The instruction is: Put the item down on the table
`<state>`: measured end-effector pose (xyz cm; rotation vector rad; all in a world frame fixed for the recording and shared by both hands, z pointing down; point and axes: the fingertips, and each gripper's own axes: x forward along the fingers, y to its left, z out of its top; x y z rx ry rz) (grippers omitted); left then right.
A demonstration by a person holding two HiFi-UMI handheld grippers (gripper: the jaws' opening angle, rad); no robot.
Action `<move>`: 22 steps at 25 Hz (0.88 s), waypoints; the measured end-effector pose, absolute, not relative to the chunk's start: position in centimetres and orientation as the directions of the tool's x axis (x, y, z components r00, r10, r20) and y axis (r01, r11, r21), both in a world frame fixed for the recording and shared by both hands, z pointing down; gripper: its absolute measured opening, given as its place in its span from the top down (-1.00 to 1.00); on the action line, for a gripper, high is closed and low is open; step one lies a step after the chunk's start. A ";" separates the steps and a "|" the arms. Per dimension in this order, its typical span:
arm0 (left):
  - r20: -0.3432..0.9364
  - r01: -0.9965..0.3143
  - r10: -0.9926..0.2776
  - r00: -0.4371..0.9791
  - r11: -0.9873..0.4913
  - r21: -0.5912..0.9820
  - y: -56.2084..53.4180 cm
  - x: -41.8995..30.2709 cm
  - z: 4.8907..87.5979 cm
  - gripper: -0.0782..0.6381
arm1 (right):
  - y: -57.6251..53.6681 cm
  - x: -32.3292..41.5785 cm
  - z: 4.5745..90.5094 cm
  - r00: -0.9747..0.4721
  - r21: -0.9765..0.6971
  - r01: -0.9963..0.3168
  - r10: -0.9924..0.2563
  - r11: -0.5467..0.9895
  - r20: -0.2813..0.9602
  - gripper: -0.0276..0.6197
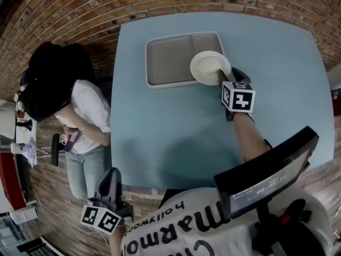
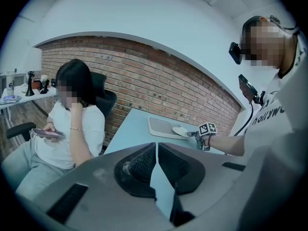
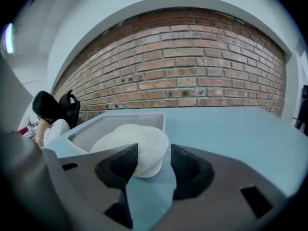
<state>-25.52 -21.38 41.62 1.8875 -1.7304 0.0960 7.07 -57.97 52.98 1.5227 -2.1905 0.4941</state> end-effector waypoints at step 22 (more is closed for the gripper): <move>0.210 -0.814 -0.863 0.460 -0.315 0.488 -24.8 -14.0 41.0 0.73 | -42.3 9.4 41.2 -0.623 -0.165 -0.779 -0.715 0.605 0.318 0.86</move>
